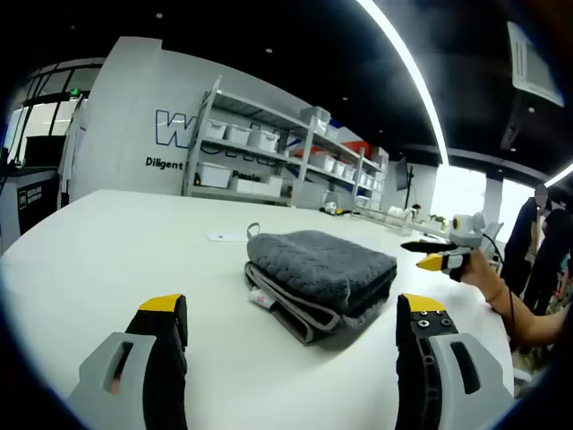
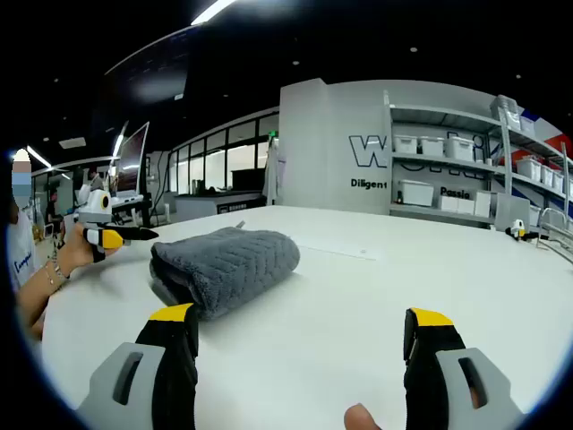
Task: Open the folded towel by lifting each exposed corner and separating the folded layers until the towel lies flat within the target outline without major curled edges
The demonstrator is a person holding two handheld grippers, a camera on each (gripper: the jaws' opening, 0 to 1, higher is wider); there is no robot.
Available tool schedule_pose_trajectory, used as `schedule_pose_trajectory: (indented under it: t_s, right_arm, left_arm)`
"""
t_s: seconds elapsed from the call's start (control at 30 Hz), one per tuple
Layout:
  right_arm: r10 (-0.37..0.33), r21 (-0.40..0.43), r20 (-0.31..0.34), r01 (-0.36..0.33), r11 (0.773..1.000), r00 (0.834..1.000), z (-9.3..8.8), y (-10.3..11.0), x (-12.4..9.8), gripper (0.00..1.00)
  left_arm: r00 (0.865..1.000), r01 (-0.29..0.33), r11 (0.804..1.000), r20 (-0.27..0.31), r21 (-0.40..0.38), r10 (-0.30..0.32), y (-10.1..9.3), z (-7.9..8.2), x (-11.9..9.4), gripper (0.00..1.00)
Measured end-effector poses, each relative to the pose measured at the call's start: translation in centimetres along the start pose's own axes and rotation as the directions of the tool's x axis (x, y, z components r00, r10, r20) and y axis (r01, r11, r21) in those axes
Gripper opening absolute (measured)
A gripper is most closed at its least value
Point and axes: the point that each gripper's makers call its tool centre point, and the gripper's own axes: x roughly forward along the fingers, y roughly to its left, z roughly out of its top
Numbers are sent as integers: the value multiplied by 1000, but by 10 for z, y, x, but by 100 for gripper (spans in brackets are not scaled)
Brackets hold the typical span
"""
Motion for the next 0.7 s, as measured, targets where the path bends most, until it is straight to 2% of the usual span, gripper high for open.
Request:
schedule_pose_trajectory:
  t_s: [0.7]
  right_arm:
    - [1, -2, 2, -1, 1000, 1000, 3, -2, 2, 97]
  left_arm:
    - [1000, -1, 1000, 1, 1, 1, -3, 0, -2, 95]
